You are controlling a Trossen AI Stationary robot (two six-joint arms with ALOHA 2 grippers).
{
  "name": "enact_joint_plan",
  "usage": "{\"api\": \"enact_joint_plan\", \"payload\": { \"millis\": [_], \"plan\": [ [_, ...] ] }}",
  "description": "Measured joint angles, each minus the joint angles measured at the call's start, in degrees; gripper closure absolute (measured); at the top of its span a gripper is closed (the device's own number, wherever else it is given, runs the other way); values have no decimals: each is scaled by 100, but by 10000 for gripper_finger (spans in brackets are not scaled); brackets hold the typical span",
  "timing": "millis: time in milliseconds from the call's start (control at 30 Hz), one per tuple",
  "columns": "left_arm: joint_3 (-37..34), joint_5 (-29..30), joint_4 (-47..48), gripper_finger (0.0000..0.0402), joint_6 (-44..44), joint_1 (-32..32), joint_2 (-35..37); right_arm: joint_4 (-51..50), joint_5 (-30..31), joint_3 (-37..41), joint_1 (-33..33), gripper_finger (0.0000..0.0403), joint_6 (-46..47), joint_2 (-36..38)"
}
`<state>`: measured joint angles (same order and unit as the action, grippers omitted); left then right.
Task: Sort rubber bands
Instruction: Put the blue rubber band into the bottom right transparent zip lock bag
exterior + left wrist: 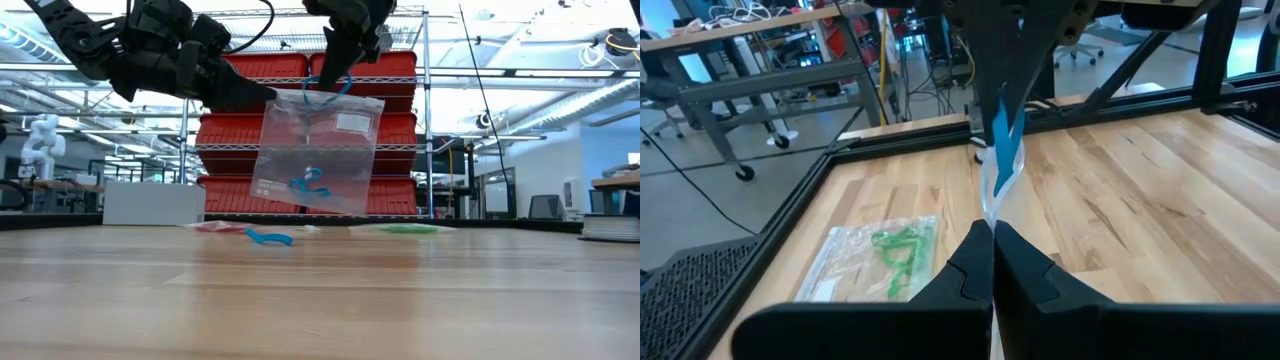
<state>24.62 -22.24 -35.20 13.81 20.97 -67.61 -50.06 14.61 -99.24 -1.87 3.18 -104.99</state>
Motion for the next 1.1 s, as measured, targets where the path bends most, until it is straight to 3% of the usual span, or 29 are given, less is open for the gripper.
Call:
{"api": "enact_joint_plan", "payload": {
  "millis": [633, 900, 1100],
  "plan": [
    [-2, 37, 12, 401, 0, 0, 0, -54, 4, 4, -4, 399, 4, -431],
    [-2, 39, 13, 401, -3, 0, 0, 76, 24, -18, -4, 326, -41, -431],
    [-2, 39, 15, 401, -2, 0, 0, -198, 28, -586, -4, 271, -182, -420]
  ]
}}
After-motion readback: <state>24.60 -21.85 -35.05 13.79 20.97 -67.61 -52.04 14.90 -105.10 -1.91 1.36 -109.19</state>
